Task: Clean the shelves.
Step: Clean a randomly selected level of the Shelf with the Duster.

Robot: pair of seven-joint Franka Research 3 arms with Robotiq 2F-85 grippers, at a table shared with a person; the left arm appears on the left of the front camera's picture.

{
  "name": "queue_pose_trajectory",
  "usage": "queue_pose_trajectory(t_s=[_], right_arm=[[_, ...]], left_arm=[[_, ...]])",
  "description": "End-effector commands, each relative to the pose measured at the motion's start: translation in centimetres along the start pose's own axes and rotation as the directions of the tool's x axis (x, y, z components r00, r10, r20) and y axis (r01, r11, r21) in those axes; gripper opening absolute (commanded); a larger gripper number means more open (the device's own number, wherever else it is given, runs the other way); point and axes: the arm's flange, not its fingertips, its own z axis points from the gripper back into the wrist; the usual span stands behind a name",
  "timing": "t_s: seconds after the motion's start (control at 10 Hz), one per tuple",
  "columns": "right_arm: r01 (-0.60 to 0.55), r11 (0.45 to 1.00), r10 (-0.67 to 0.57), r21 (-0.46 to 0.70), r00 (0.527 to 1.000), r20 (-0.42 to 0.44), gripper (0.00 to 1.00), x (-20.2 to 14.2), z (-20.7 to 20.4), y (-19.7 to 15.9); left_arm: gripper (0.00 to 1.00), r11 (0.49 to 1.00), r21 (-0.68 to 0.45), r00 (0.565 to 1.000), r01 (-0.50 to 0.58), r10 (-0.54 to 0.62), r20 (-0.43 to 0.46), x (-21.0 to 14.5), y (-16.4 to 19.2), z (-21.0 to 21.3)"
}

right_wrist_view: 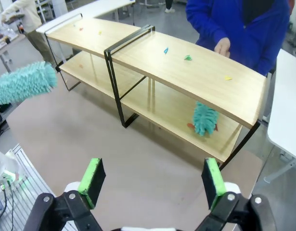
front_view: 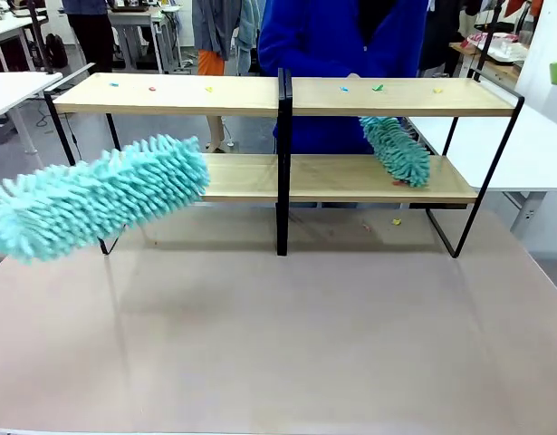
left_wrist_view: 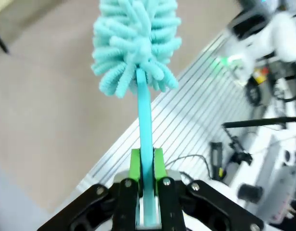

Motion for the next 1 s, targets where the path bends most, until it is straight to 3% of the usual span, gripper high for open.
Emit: queue_pose_trajectory(t_s=[0.0,0.1,0.4,0.5,0.9], right_arm=[[0.001,1.0,-0.001,0.003,1.0,0.0,1.0,0.0,0.0,0.0],[0.001,1.0,-0.001,0.003,1.0,0.0,1.0,0.0,0.0,0.0],[0.001,1.0,-0.001,0.003,1.0,0.0,1.0,0.0,0.0,0.0],[0.001,1.0,-0.001,0.003,1.0,0.0,1.0,0.0,0.0,0.0],[0.001,1.0,-0.001,0.003,1.0,0.0,1.0,0.0,0.0,0.0]], left_arm=[[0.12,0.977,-0.213,0.973,-0.02,0.068,0.22,-2.5,2.9,3.6],[0.12,0.95,-0.312,0.931,-0.021,0.133,0.341,-3.9,4.5,5.2],[0.12,0.833,-0.551,0.836,0.041,0.273,0.475,-6.4,9.1,6.8],[0.12,0.916,-0.399,0.884,-0.035,0.214,0.416,-6.6,6.5,6.7],[0.12,0.916,-0.399,0.884,-0.035,0.214,0.416,-6.6,6.5,6.7]])
